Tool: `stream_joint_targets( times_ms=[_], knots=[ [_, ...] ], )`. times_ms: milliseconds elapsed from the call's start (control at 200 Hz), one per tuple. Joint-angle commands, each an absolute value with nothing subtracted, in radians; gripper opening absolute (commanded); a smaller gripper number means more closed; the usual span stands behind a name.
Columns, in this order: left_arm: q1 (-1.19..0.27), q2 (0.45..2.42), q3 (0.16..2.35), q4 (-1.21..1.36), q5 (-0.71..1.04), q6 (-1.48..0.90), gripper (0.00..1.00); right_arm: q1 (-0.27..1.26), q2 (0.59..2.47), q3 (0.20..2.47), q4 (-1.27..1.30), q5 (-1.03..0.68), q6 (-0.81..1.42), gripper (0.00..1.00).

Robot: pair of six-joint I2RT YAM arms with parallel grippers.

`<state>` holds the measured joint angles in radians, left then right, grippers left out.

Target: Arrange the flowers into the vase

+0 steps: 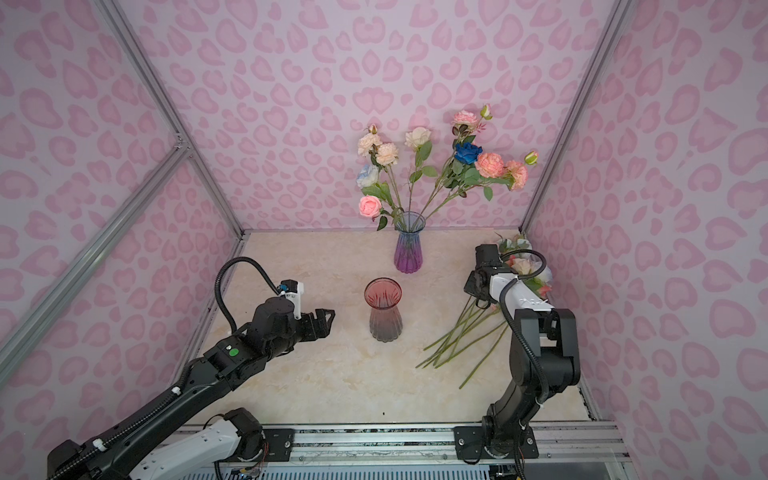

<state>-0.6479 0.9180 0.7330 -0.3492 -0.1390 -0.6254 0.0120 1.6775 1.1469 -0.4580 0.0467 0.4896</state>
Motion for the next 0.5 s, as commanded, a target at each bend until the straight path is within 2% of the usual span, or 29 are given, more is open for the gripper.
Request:
stream_joint_targets(
  times_ms=[0, 385, 495],
  knots=[
    [-0.647, 0.907, 0.743, -0.327, -0.124, -0.63, 0.89, 0.025, 1.626, 1.131, -0.474, 0.058, 0.489, 0.01],
    [-0.647, 0.854, 0.745, -0.351, -0.112, -0.646, 0.89, 0.131, 1.367, 1.102, -0.525, 0.11, 0.499, 0.01],
    [-0.647, 0.835, 0.751, -0.365, -0.113, -0.648, 0.88, 0.13, 1.258, 1.08, -0.512, 0.061, 0.509, 0.01]
  ],
)
